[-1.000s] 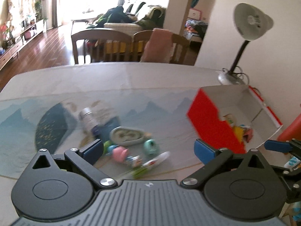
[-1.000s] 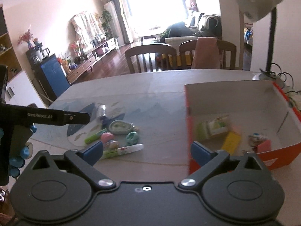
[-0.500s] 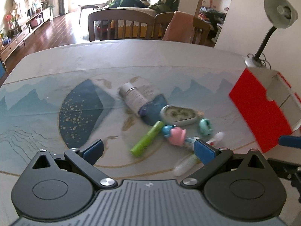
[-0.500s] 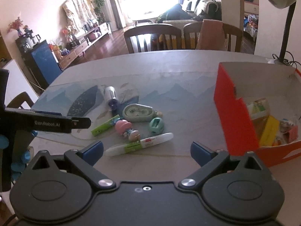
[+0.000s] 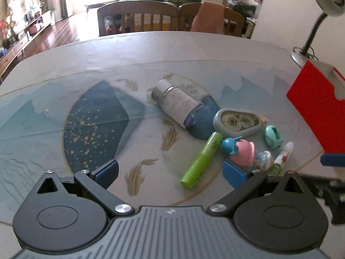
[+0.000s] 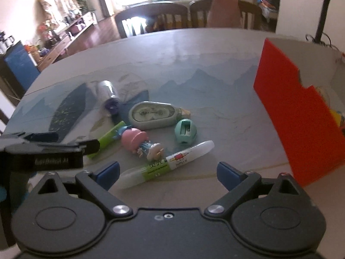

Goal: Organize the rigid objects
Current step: 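Withdraw both tools from the box back to the pile, then grasp the lime highlighter with the left tool while the right tool grasps the white glue stick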

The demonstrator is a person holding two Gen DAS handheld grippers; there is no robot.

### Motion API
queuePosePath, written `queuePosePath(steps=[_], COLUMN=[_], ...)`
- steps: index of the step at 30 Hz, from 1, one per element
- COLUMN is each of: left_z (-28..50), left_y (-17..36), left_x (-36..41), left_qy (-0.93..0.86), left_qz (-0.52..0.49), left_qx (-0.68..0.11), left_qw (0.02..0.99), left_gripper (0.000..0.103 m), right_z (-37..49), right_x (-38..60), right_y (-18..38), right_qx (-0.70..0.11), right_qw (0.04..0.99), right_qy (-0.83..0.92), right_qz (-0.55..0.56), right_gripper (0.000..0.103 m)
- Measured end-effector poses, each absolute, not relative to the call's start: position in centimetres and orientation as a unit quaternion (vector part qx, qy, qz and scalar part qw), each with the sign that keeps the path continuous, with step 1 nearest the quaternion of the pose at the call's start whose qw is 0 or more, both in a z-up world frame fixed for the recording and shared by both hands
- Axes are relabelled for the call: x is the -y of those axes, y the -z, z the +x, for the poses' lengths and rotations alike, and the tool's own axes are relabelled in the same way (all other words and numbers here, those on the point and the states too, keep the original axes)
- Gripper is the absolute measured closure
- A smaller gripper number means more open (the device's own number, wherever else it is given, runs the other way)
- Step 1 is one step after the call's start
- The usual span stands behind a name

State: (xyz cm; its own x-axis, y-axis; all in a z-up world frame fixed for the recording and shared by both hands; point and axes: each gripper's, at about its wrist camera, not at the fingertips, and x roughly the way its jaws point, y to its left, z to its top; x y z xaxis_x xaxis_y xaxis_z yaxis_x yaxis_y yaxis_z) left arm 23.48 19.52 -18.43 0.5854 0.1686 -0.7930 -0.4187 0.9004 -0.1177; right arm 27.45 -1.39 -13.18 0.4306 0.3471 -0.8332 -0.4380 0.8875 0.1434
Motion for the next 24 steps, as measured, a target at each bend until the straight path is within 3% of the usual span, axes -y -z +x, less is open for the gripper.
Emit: queuePosePath(steps=[17, 24], left_z=[24.5, 25.2], left_y=[20.5, 21.0], left_x=[-20.0, -19.2], left_qy=[-0.166, -0.164], left_qz=[-0.121, -0.105], left_qx=[-0.418, -0.416], left_qw=[0.885, 0.888], left_gripper=[0.001, 0.006], right_z=[28.5, 27.9], right_x=[0.2, 1.3], right_y=[16.0, 16.4], right_qx=[-0.512, -0.507], right_qw=[0.840, 0.842], right_qy=[-0.169, -0.165], right_qz=[-0.067, -0.087], right_gripper=[0.009, 0.018])
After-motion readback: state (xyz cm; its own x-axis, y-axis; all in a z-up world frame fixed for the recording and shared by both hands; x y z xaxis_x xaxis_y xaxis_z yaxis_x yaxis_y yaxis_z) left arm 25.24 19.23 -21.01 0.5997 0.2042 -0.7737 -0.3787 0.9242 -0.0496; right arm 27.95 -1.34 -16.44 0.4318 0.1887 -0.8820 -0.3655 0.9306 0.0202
